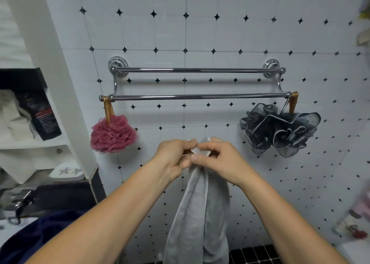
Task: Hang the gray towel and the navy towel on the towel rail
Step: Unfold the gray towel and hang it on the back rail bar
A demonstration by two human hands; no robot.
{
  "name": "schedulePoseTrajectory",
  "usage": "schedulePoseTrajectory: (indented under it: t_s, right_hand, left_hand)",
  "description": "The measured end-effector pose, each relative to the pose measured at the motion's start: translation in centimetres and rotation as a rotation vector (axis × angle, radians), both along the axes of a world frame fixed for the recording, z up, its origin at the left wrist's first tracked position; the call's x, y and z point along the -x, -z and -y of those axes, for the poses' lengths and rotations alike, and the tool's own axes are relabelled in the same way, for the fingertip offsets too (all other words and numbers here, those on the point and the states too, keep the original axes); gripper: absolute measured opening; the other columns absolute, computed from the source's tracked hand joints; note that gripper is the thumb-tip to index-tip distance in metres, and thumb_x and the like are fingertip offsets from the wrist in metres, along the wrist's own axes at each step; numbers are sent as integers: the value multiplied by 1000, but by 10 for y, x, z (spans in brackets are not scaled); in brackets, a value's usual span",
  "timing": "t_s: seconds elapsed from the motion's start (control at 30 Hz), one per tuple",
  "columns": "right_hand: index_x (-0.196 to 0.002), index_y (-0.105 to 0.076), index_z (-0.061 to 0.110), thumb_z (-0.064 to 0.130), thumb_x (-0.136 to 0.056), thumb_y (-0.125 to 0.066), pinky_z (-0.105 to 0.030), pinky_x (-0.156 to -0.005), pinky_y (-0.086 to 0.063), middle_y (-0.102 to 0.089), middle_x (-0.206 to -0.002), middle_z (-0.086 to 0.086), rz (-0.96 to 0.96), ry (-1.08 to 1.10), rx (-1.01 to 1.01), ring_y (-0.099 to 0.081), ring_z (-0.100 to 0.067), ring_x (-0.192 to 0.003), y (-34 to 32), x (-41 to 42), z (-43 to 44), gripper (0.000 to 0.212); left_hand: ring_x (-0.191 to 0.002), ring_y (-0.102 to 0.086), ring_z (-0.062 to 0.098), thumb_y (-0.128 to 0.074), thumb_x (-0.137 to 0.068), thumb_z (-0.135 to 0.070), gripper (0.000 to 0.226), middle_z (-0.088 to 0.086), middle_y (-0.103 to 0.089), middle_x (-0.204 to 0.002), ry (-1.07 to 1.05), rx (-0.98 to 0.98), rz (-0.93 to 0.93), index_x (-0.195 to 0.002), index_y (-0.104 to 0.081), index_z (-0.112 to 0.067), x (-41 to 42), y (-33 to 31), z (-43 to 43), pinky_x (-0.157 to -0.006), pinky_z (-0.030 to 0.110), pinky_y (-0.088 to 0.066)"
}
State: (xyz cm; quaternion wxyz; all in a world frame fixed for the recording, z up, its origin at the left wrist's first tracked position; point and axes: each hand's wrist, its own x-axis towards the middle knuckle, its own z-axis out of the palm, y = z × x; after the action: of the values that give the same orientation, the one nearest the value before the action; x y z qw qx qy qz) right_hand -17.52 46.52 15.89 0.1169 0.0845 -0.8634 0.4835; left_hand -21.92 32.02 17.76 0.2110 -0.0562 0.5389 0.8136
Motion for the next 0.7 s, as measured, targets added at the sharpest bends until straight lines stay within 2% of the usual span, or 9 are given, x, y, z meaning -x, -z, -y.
schedulePoseTrajectory:
  t_s: [0.03, 0.1, 0.2, 0.27, 0.37, 0.43, 0.5, 0.6, 0.7]
  right_hand:
    - [-92, -74, 31, 59, -61, -78, -12, -60, -37, -48, -78, 12, -13, 9, -72, -52, 1, -65, -2, 0, 2, 42]
    - [-81, -71, 25, 54, -58, -81, -15, -57, -37, -46, -75, 9, -68, 43, -215, -50, -2, -65, -6, 1, 8, 38]
    - [-83, -70, 15, 31, -75, -77, -15, -61, -36, -53, -78, 2, -110, 74, -336, -53, -10, -73, -9, 4, 13, 19]
    - [-76, -69, 15, 20, -84, -70, -18, -59, -33, -51, -74, 4, -114, 76, -335, -50, -6, -70, -11, 5, 11, 9]
    - [-57, -59, 37, 13, -85, -69, -15, -58, -31, -50, -66, 8, -81, 21, -219, -48, 2, -61, -13, 3, 7, 38]
    - [-64, -66, 40, 12, -80, -74, -16, -62, -36, -57, -66, 15, -50, -31, -114, -51, 2, -63, -14, 1, 6, 34]
    - [-70, -73, 31, 13, -74, -81, -18, -64, -40, -60, -66, 19, -22, -59, -44, -54, -1, -66, -14, 1, 5, 20]
    - [-68, -74, 22, 11, -66, -86, -12, -60, -39, -59, -63, 18, -9, -87, -13, -53, 2, -63, -17, -3, 3, 17]
    - [-67, -73, 16, 5, -65, -86, -12, -60, -38, -56, -65, 15, 2, -169, 15, -52, 0, -62, -21, -9, -1, 17]
  left_hand:
    - [-59, -73, 27, -61, -85, 9, 5, 18, -72, -70, -14, 1, -5, -86, -64, 6, -2, -2, -3, -48, 33, -59]
    - [-52, -71, 23, -63, -84, 7, 5, 15, -71, -60, -20, 24, -40, -82, -66, 4, -8, -6, -7, -43, 27, -55]
    - [-44, -65, 10, -73, -80, -4, 6, 3, -69, -52, -54, 154, -193, -77, -68, -3, -12, -7, -7, -39, 16, -47]
    - [-42, -59, 1, -78, -77, -11, 14, -5, -66, -50, -71, 235, -294, -72, -65, -10, -12, -6, -1, -40, 13, -43]
    - [-64, -61, 1, -76, -78, -14, 15, -8, -69, -70, -82, 305, -445, -70, -63, -16, -8, -3, 14, -62, 18, -42]
    - [-94, -62, 8, -70, -77, -6, 12, -4, -69, -96, -5, 303, -577, -84, -67, -15, -7, 0, 24, -77, 17, -45]
    - [-116, -56, 9, -65, -67, -7, 29, -5, -66, -119, 160, 350, -689, -95, -66, -13, -6, 6, 32, -94, 23, -44]
    - [-119, -57, 13, -65, -64, -11, 27, 3, -66, -123, 361, 381, -780, -90, -61, -10, -6, 12, 39, -99, 30, -45]
    - [-117, -58, 14, -73, -69, -15, 22, 5, -66, -123, 450, 397, -845, -84, -60, -6, -4, 18, 39, -101, 28, -43]
